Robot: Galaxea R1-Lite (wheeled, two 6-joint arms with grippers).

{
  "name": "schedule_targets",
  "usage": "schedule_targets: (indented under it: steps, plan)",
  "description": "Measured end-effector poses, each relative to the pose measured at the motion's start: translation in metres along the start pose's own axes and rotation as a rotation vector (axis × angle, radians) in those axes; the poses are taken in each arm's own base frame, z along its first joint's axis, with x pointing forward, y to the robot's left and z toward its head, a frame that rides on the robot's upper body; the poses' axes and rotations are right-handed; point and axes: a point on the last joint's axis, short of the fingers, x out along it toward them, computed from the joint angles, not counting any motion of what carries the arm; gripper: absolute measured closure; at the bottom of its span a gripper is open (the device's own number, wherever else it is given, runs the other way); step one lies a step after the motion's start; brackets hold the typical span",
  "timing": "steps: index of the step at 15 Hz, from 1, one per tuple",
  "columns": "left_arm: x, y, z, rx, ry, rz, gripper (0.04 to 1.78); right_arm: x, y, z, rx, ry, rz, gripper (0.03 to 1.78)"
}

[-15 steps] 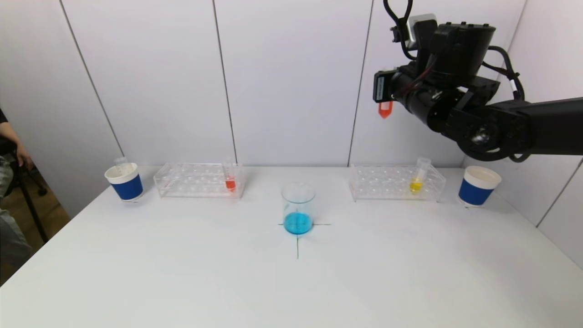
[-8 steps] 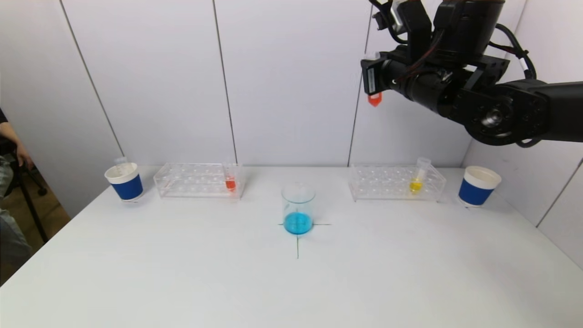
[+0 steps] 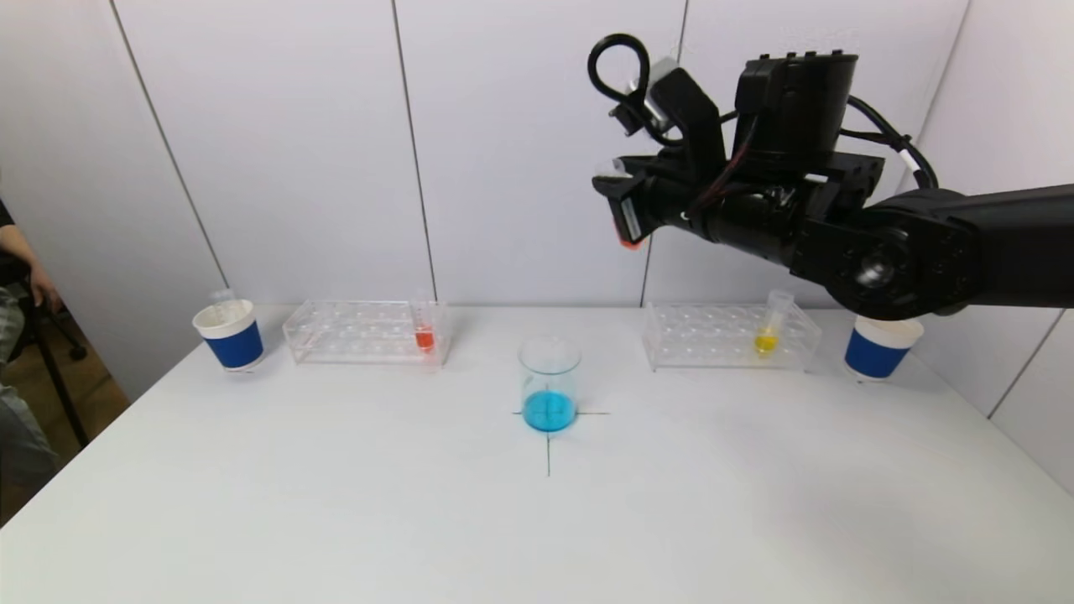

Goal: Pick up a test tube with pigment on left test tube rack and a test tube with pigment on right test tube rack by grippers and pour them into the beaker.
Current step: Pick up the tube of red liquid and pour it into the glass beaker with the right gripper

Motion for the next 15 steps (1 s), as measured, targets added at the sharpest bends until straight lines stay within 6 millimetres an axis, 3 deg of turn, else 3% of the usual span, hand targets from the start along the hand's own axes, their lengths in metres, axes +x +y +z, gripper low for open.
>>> schedule_targets:
  steps: [5,15]
  plan:
    - [0.000,0.000,0.000,0.000,0.000,0.001,0.06,-0.004,0.012,-0.005,-0.054,-0.002,0.201,1.36]
    - [0.000,0.000,0.000,0.000,0.000,0.000,0.06,0.018,-0.007,-0.030,-0.386,-0.151,0.396,1.36]
